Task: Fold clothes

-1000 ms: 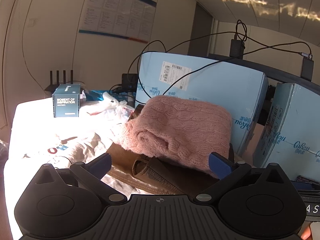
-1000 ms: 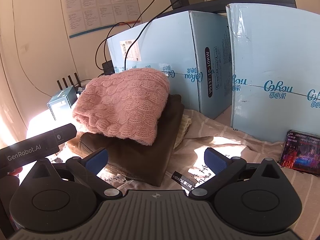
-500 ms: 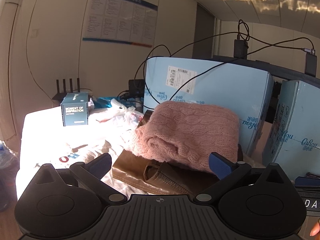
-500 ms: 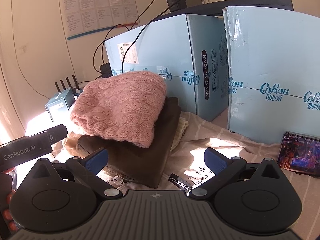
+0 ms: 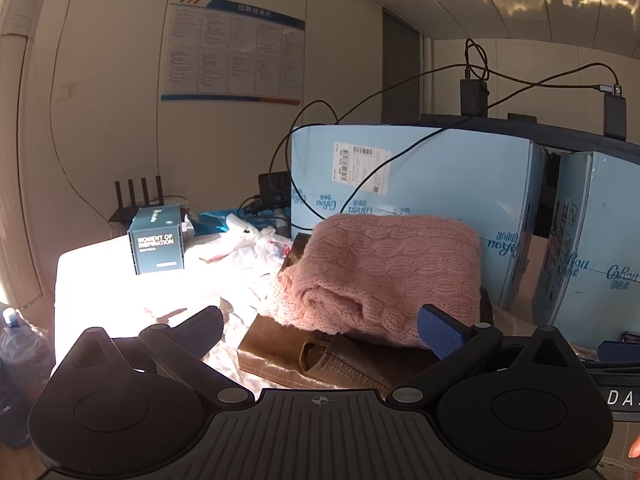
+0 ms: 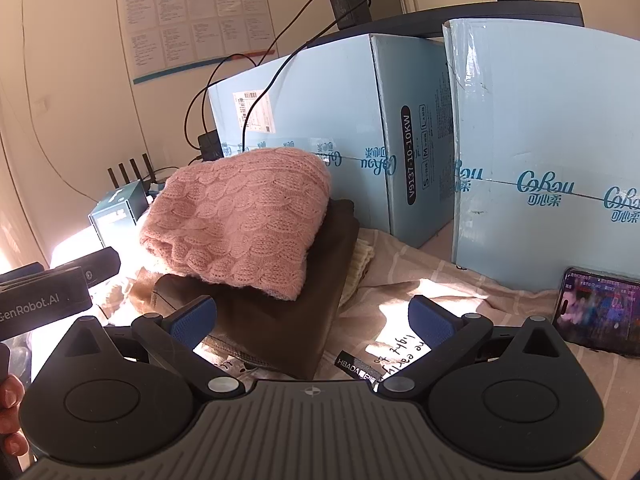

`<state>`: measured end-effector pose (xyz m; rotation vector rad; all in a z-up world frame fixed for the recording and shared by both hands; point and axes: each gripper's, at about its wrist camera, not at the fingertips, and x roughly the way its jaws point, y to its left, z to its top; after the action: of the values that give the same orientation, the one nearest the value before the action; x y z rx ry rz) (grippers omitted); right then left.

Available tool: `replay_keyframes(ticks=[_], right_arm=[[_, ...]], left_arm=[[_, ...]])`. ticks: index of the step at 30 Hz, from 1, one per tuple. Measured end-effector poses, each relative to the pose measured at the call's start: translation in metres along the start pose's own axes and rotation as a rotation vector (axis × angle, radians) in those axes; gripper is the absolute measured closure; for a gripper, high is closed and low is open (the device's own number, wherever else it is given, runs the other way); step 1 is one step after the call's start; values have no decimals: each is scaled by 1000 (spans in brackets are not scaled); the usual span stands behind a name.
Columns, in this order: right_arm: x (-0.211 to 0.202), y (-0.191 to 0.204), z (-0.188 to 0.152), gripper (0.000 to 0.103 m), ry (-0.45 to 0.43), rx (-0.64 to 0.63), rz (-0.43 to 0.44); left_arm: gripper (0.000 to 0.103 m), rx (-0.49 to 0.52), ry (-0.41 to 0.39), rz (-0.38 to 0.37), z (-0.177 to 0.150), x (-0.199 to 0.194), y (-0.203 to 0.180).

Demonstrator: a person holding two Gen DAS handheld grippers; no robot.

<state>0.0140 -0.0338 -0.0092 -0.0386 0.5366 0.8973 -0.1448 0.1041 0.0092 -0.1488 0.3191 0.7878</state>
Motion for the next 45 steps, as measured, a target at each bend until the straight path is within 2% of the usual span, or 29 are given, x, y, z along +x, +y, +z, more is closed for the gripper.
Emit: replay_keyframes(ticks=[25, 45], right_arm=[[1, 1, -1, 0, 2, -4, -3], [1, -1, -1, 0, 3, -3, -2]], left_arm=[[0, 14, 18, -23, -4, 3, -5], [0, 36, -18, -7, -2, 1, -7]])
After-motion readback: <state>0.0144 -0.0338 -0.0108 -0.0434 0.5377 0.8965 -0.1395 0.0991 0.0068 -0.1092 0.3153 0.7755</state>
